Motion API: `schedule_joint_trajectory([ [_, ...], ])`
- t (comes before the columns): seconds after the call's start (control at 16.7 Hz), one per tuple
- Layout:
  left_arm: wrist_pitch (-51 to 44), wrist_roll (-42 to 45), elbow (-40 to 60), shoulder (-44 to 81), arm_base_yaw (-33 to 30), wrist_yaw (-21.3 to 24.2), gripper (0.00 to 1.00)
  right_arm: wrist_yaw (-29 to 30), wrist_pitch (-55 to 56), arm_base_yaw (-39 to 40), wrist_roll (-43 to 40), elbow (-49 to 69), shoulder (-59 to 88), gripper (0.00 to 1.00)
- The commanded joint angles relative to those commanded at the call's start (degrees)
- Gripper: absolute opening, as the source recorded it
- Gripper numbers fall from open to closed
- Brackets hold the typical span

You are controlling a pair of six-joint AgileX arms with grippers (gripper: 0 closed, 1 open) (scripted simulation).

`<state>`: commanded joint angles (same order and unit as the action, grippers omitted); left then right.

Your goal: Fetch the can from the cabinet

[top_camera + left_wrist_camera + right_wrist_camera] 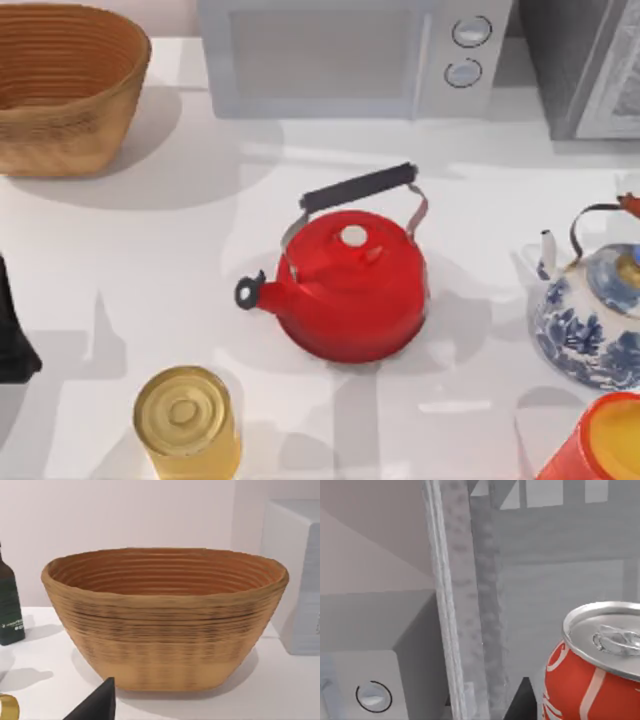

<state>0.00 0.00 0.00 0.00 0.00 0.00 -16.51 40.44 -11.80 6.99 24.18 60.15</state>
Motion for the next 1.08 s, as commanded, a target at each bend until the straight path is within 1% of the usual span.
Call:
schedule_joint_trajectory([
  [0.48, 0.00, 0.00, 0.00, 0.00, 0.00, 0.00, 1.00, -6.99, 15.19, -3.40, 0.46, 7.64, 20.30, 0.00],
  [1.08, 0.00, 0.00, 0.00, 0.00, 0.00, 0.00, 1.00, -19.36, 29.96, -4.99, 0.30, 14.29, 44.38, 0.00],
])
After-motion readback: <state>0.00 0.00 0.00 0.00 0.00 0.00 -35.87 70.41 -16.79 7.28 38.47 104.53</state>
